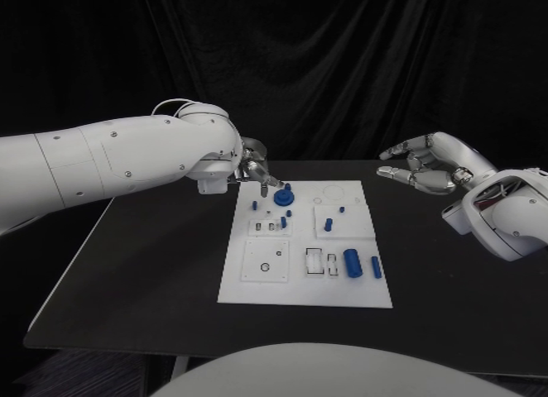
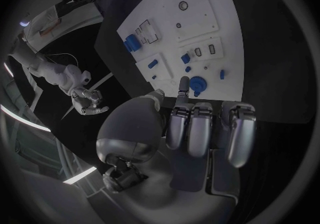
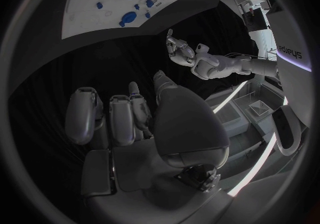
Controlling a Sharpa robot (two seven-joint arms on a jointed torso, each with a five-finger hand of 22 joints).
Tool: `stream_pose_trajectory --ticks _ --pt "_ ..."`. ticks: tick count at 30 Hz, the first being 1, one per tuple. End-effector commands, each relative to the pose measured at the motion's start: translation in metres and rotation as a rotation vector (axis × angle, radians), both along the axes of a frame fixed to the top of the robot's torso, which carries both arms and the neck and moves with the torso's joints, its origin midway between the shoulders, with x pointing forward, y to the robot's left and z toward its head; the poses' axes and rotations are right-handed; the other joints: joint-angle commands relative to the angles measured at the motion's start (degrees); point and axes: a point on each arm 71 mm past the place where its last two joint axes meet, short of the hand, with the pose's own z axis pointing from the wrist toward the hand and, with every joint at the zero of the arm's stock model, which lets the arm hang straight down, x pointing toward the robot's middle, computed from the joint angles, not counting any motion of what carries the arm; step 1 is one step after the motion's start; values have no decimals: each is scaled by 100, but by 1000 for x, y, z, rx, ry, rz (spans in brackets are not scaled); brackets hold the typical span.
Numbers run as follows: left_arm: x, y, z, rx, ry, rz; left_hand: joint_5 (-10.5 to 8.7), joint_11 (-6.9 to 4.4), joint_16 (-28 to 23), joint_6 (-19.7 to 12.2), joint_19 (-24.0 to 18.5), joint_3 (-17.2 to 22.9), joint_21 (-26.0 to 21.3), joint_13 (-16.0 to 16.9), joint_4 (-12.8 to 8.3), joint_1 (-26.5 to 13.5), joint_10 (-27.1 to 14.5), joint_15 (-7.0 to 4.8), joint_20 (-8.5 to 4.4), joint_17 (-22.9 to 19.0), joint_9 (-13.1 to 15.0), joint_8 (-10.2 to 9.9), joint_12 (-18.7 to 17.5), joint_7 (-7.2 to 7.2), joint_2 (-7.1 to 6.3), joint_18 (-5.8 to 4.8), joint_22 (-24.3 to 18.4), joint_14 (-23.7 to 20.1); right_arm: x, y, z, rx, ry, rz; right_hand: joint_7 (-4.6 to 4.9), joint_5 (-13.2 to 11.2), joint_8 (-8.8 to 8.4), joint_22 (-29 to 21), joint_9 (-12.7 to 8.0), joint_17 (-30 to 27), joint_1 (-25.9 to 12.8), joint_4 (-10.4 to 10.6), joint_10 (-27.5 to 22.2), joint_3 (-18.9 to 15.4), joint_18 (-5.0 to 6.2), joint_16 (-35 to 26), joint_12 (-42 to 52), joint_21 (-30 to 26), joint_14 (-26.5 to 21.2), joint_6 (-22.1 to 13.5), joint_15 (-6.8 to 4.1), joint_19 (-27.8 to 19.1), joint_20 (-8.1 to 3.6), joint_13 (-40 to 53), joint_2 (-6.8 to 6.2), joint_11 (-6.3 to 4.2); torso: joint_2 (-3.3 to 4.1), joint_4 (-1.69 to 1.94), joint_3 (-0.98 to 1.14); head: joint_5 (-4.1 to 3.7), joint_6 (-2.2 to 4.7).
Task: Assemble the parts on the task board
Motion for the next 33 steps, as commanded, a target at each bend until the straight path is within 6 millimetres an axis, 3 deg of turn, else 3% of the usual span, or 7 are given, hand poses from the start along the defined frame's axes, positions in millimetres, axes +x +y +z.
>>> stream_pose_trajectory --ticks 1,6,9,10,14,20,33 --pt "1 0 -3 102 9 16 48 -61 -29 -182 432 -51 -46 1506 -77 0 607 -62 -75 1505 555 236 20 -21 34 -24 1293 616 -1 -2 -4 -2 36 -18 12 37 27 968 -7 376 68 -15 7 8 86 -10 11 -19 57 46 57 8 25 -5 15 33 79 -37 50 35 0" --pt "5 -7 -6 103 2 25 54 -94 -29 -384 383 -116 -72 1506 -151 11 607 -114 -111 1505 1406 628 20 -88 60 -8 1230 616 -2 -2 -7 -6 49 -17 16 48 27 966 -11 369 93 -21 8 13 87 -17 12 -26 56 55 62 8 29 -6 20 39 115 -76 92 76 0" --pt "7 -11 -10 99 2 27 53 -135 -29 -533 361 -152 -86 1506 -186 17 607 -136 -140 1505 1978 895 20 -107 65 0 1202 616 -3 -2 -8 -8 58 -16 18 53 27 964 -12 368 102 -23 4 15 89 -18 9 -32 56 58 63 6 30 -11 22 41 144 -95 102 92 0" --pt "7 -12 -12 98 3 28 51 -148 -29 -636 360 -172 -90 1506 -198 15 607 -159 -161 1505 2360 1044 20 -135 76 1 1200 616 -3 -2 -9 -9 61 -15 19 58 27 961 -14 363 108 -24 4 16 90 -22 9 -40 55 59 64 3 31 -13 24 43 151 -99 103 95 0" --pt "8 -15 -20 92 11 30 55 -179 -29 -681 350 -188 -98 1506 -219 25 607 -171 -183 1505 2724 1156 20 -157 78 5 1187 616 -2 -1 -10 -13 71 -13 21 66 26 962 -16 361 117 -26 1 18 90 -24 7 -38 54 61 66 5 33 -17 25 45 183 -121 108 115 0" --pt "7 -12 -36 78 25 46 58 -220 -29 -662 332 -215 -112 1506 -216 12 607 -206 -216 1505 3169 1277 20 -205 79 12 1165 616 -1 4 -13 -19 90 -4 26 82 30 958 -18 355 142 -30 5 21 93 -28 8 -51 55 81 72 3 37 -18 30 54 215 -136 113 65 0" --pt "11 -13 -61 16 3 80 98 -251 -29 -547 222 -244 -173 1506 -132 -61 607 -233 -241 1505 3380 1252 20 -242 106 49 1026 616 -1 7 -15 -16 87 14 30 140 47 964 -27 361 214 -35 12 39 89 -12 9 -35 68 150 81 21 49 -26 61 62 181 -162 119 83 0"
